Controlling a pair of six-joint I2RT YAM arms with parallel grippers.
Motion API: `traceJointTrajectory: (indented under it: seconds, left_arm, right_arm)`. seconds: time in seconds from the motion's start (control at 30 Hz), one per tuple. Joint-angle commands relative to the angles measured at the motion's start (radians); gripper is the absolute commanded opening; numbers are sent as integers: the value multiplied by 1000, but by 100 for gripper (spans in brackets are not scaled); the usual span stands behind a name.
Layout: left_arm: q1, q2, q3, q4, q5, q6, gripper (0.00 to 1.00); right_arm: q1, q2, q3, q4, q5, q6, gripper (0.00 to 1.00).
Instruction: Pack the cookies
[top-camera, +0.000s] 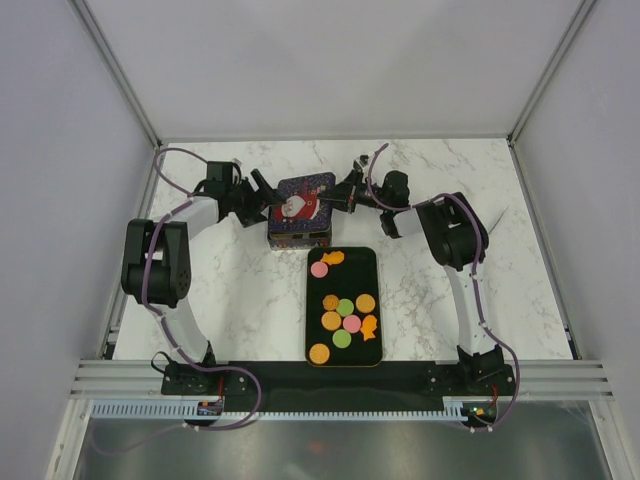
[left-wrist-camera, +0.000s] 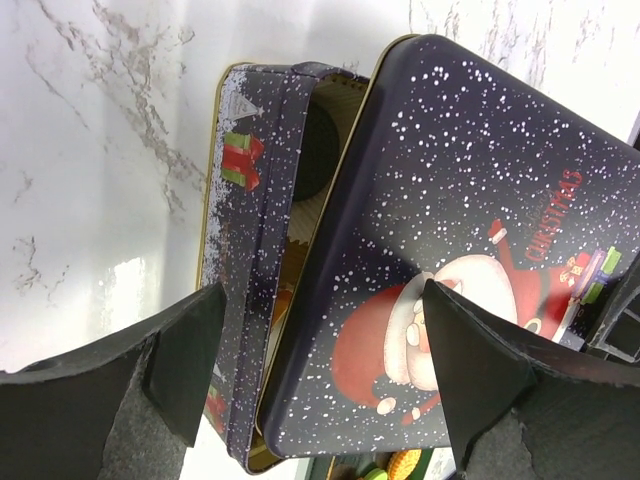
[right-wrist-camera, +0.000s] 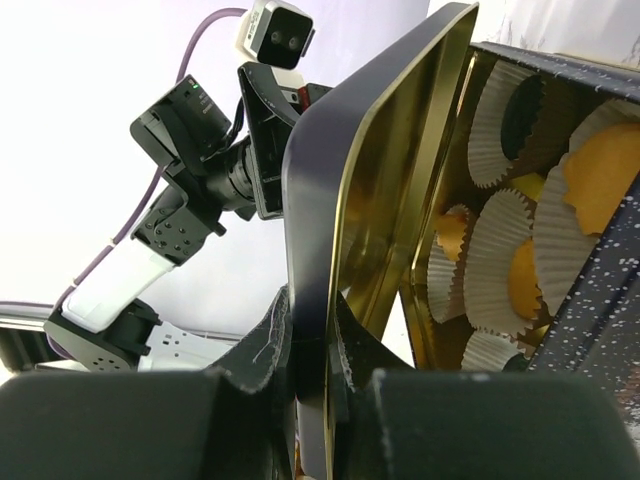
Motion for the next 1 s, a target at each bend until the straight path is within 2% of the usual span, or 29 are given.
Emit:
traceJointTrajectory:
  seconds: [0.0,0.1,0.2,0.33,0.37,0.5,0.73,0.97]
  left_arm:
    - [-10,9,29,-37,-37,52,87]
    - [-13,4,31,-35,-36,53,88]
    - [-16,-3,22,-22,-31,52,88]
    - [-16,-19,14,-9,-33,50,89]
    - [-16,-23,14,-11,-36,52,89]
    - [-16,-43,14,-11,-40,53,90]
    - [-16,-39,3,-20,-50,52,91]
    - [-16,-42,2,-20,-53,52,90]
  right_arm:
    - [2,25,-2,75,-33,3,10]
    - [2,35,1,92,-42,20,10]
    - [2,51,8,194,-42,78,11]
    - [4,120,61,470,-27,317,9]
    - [2,130,72,492,-22,337,9]
    - [14,128,95,491,-36,335,9]
    - [30,107,90,359,-57,229,10]
    - [37,121,98,337,-60,204,10]
